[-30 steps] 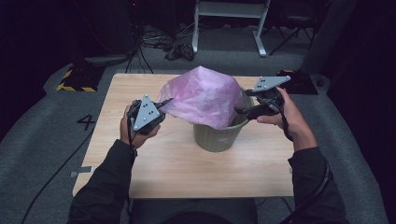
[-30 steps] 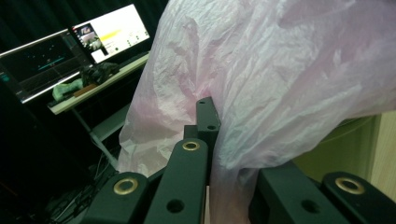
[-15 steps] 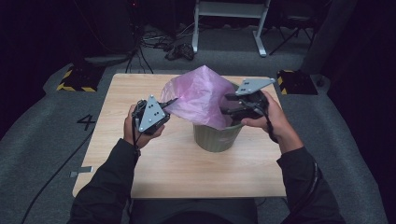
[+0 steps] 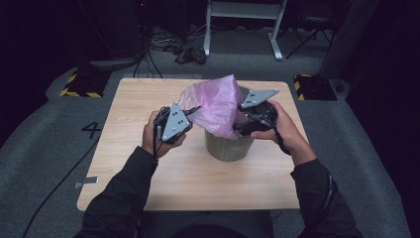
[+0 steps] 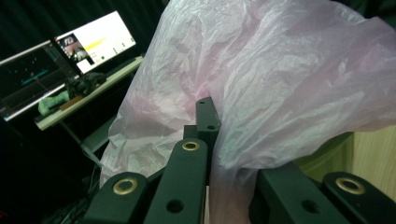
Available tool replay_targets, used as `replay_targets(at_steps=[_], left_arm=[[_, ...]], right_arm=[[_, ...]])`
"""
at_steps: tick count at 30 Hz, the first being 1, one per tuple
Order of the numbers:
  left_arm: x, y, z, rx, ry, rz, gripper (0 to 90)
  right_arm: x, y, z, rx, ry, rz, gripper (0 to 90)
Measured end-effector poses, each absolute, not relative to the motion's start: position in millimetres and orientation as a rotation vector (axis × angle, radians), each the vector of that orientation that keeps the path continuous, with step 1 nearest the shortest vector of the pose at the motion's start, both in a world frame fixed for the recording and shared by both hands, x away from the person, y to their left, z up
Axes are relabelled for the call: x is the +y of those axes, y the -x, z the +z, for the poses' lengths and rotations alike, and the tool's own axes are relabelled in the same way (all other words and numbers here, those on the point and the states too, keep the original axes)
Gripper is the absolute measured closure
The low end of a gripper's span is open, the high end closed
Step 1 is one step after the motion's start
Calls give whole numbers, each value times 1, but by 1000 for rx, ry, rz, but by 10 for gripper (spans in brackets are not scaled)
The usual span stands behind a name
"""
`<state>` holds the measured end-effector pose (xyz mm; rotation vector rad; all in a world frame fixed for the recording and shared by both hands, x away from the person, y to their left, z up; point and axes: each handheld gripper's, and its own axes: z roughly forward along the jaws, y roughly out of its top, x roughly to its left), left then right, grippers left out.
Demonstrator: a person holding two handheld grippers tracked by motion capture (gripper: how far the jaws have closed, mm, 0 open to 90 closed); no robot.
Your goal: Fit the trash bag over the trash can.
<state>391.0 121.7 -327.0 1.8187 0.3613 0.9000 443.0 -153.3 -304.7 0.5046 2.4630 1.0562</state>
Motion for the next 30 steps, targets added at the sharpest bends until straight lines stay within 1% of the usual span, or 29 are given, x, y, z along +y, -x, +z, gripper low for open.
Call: replay_targets(at_steps=[6, 9, 12, 13, 15, 17, 18, 20, 23, 24, 25, 26, 27, 29, 30], left_arm=[[117, -396, -331, 379, -1851, 906, 885], [115, -398, -331, 383, -1860, 895, 883], [112, -399, -331, 385, -1873, 890, 878], [112, -399, -331, 385, -1873, 890, 872], [111, -399, -332, 380, -1879, 889, 866], [112, -399, -332, 382, -1881, 879, 857], [112, -398, -333, 381, -1881, 877, 852], [113, -397, -333, 373, -1885, 867, 840], [115, -394, -333, 363, -1886, 849, 817], [115, -394, -333, 363, -1886, 849, 805], [116, -394, -333, 357, -1888, 848, 785], [116, -392, -333, 355, -1885, 838, 785], [117, -390, -334, 346, -1887, 830, 738], [118, -388, -334, 334, -1891, 818, 683], [118, -388, -334, 334, -1891, 818, 625]], right_arm=[[-189, -425, -287, 2363, -481, 1214, 274], [-192, -415, -279, 2319, -437, 1282, 258], [-176, -392, -268, 2294, -298, 1349, 252], [-176, -392, -268, 2294, -298, 1349, 252], [-157, -384, -269, 2310, -247, 1322, 249], [-152, -384, -271, 2319, -234, 1309, 249], [-143, -386, -275, 2349, -225, 1289, 293], [-135, -388, -280, 2367, -220, 1264, 329], [-128, -392, -286, 2389, -221, 1215, 499], [-128, -392, -286, 2389, -221, 1215, 499], [-126, -395, -289, 2410, -225, 1203, 634], [-126, -395, -289, 2410, -225, 1203, 634], [-127, -396, -290, 2425, -236, 1207, 729], [-130, -398, -290, 2424, -258, 1228, 796], [-130, -398, -290, 2424, -258, 1228, 796]])
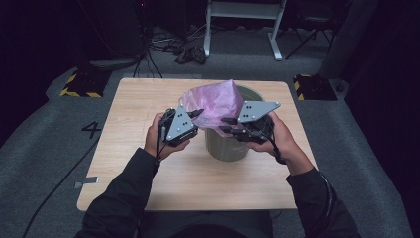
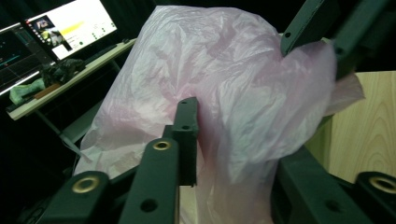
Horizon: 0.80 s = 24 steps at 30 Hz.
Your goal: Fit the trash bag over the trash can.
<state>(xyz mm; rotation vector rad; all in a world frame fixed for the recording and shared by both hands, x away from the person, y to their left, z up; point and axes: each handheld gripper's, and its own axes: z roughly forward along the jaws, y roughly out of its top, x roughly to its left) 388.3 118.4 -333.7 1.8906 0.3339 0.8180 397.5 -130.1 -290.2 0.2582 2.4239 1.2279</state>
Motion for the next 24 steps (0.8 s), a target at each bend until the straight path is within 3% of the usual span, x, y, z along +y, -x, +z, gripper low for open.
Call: replay_targets(at_steps=[1, 3, 13, 24], left_arm=[[120, -385, -334, 354, -1877, 814, 565], [124, -382, -335, 360, -1862, 783, 502], [162, -361, -341, 460, -1759, 728, 285], [173, -352, -362, 530, -1757, 671, 228]], right_arm=[[-135, -399, -290, 2416, -288, 1259, 856], [-139, -399, -290, 2407, -309, 1276, 883], [-154, -397, -290, 2378, -365, 1318, 895], [-176, -401, -293, 2348, -458, 1357, 894]])
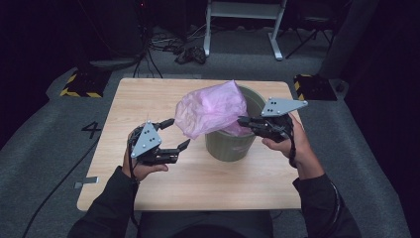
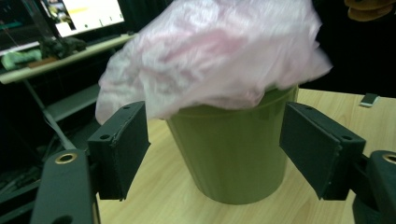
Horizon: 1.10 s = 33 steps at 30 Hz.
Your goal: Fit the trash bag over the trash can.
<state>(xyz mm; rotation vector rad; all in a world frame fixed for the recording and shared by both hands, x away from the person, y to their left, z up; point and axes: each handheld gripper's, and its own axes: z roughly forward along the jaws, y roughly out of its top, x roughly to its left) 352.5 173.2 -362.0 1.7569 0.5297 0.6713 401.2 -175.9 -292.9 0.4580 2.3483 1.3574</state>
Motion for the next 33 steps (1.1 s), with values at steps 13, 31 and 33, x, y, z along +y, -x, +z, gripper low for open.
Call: replay_targets(at_steps=[13, 31, 33], left_arm=[[152, -382, -358, 502, -1778, 551, 283], [154, -381, -355, 475, -1783, 557, 279], [153, -381, -355, 478, -1777, 555, 277]], right_arm=[[-199, -396, -297, 2333, -370, 1314, 515], [-109, -405, -271, 2379, -207, 1096, 691], [-107, -409, -274, 2397, -219, 1079, 797]])
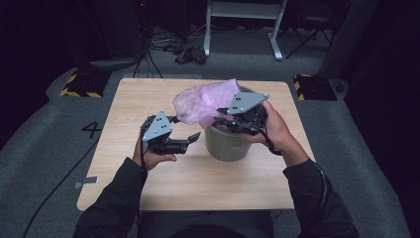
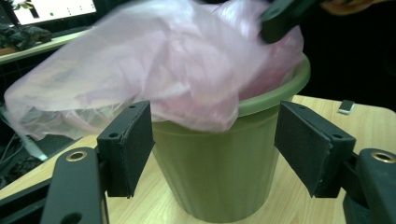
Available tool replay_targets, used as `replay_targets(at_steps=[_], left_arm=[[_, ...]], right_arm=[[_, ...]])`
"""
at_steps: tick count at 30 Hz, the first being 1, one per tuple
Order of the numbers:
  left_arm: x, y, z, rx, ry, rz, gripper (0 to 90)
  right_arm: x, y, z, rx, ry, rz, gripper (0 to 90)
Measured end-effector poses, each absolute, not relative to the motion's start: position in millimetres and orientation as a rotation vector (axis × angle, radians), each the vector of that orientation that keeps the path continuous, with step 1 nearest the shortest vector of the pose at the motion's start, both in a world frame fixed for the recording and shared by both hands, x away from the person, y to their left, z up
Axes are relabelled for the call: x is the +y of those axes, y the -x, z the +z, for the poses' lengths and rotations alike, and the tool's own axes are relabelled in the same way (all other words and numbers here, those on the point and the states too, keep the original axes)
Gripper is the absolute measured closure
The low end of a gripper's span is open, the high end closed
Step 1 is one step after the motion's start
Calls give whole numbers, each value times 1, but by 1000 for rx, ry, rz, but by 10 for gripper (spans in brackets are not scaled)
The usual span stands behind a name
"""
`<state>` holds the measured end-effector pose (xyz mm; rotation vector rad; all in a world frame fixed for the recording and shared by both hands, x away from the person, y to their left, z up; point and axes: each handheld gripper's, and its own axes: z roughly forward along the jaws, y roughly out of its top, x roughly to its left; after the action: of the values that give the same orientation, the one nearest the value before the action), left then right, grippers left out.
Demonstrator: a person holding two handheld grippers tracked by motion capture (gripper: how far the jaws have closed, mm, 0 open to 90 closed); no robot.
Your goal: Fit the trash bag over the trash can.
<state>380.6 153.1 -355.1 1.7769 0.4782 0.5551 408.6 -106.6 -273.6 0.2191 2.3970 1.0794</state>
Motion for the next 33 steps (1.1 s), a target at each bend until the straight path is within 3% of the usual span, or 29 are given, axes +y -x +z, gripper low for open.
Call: replay_targets(at_steps=[3, 12, 16, 22, 25, 28, 30, 33], left_arm=[[150, -382, -356, 490, -1768, 554, 262], [138, -394, -356, 525, -1731, 514, 179], [131, -395, -357, 517, -1739, 508, 191], [120, -398, -353, 531, -1765, 559, 315], [115, -401, -352, 548, -1773, 641, 545], [113, -402, -351, 555, -1773, 673, 658], [114, -403, -350, 526, -1763, 632, 594], [110, -395, -344, 466, -1754, 615, 387]], right_arm=[[-112, -410, -274, 2383, -278, 1157, 894], [-156, -391, -269, 2317, -340, 1383, 899], [-178, -386, -268, 2262, -391, 1462, 899], [-193, -383, -266, 2225, -430, 1512, 897], [-199, -382, -266, 2212, -441, 1527, 897], [-201, -381, -266, 2207, -453, 1535, 896], [-204, -381, -266, 2211, -462, 1536, 896], [-203, -380, -266, 2226, -464, 1524, 895]])
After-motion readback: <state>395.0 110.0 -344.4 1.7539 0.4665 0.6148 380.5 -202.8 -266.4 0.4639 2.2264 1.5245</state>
